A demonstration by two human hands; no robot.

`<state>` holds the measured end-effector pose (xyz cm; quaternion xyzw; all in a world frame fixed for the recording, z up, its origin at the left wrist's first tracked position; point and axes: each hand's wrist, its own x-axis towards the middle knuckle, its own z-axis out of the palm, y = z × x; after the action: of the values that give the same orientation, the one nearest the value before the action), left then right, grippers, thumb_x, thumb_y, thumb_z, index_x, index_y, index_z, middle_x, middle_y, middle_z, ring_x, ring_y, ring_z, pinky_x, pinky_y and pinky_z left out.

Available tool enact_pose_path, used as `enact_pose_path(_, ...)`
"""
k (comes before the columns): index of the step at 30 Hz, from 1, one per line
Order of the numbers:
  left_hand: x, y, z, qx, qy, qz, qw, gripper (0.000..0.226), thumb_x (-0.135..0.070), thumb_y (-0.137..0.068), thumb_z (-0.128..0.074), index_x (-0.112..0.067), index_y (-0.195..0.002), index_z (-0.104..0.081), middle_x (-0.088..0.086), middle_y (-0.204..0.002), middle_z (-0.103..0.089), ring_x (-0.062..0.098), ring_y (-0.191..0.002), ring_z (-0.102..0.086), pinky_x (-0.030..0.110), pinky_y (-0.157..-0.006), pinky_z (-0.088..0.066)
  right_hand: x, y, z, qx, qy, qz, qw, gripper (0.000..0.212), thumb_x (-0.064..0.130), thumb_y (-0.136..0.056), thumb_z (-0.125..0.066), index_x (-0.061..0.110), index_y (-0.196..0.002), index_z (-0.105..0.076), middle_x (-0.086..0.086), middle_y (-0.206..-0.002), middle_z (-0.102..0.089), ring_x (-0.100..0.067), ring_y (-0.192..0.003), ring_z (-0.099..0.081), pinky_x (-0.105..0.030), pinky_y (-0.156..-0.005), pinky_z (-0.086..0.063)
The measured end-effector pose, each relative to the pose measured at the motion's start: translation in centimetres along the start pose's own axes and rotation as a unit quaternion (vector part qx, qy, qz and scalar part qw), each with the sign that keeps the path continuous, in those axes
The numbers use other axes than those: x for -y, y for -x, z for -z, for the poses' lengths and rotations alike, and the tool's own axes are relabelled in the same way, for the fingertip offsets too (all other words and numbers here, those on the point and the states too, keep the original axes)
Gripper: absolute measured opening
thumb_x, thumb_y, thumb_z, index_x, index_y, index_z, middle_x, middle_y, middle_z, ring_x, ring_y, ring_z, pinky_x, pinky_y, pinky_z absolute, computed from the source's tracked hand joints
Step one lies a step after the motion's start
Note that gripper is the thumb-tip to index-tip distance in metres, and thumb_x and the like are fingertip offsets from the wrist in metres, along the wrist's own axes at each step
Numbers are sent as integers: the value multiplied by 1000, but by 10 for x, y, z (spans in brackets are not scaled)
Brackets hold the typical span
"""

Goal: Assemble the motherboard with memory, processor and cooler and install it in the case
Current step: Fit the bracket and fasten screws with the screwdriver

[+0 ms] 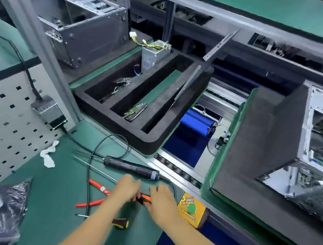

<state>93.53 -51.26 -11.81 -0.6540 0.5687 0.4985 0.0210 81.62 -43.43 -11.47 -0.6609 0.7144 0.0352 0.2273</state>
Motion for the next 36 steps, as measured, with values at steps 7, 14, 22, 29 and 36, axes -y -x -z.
enact_pose_path(7, -148, 56, -17, 40, -74, -177, 981, 46, -25, -91, -51, -10, -48, -45, -3, -29, -41, 15, -34, -39, 22, -41, -28, -58, 44, 132, -55, -21, -4, 998, 18, 24, -92, -46, 8, -90, -55, -16, -95, -62, -34, -86, -58, -34, -62, -39)
enact_pose_path(14, -306, 158, -97, 89, -91, -445, 886, 44, -30, -98, -50, -17, -56, -57, -8, -41, -51, 0, -35, -44, 12, -39, -33, -218, 165, 248, -189, -7, -72, 979, 27, 31, -93, -50, 11, -76, -57, -5, -71, -55, -25, -66, -50, -33, -54, -38)
enact_pose_path(22, -396, 174, -214, 125, -253, -503, 817, 37, -45, -89, -61, -15, -112, -63, 4, -117, -62, 17, -105, -57, 29, -86, -45, -435, 261, 258, -293, 22, -226, 929, 15, 35, -92, -55, 23, -95, -63, -2, -92, -61, -24, -93, -53, -32, -82, -41)
enact_pose_path(29, -403, 140, -252, 49, -232, -481, 844, 38, -60, -83, -59, -26, -96, -71, -13, -93, -71, 2, -88, -64, 33, -84, -52, -489, 263, 220, -232, -129, -303, 915, 74, 23, -100, -42, 12, -150, 11, -13, -156, 12, -35, -138, -26, -33, -100, -38)
enact_pose_path(36, -404, 131, -260, -59, -259, -463, 845, 25, -53, -88, -54, -33, -95, -67, -16, -76, -66, 2, -74, -62, 33, -73, -55, -500, 254, 208, -279, -104, -296, 907, 73, 4, -96, -44, 7, -151, 5, -15, -154, -1, -26, -117, -41, -17, -75, -35)
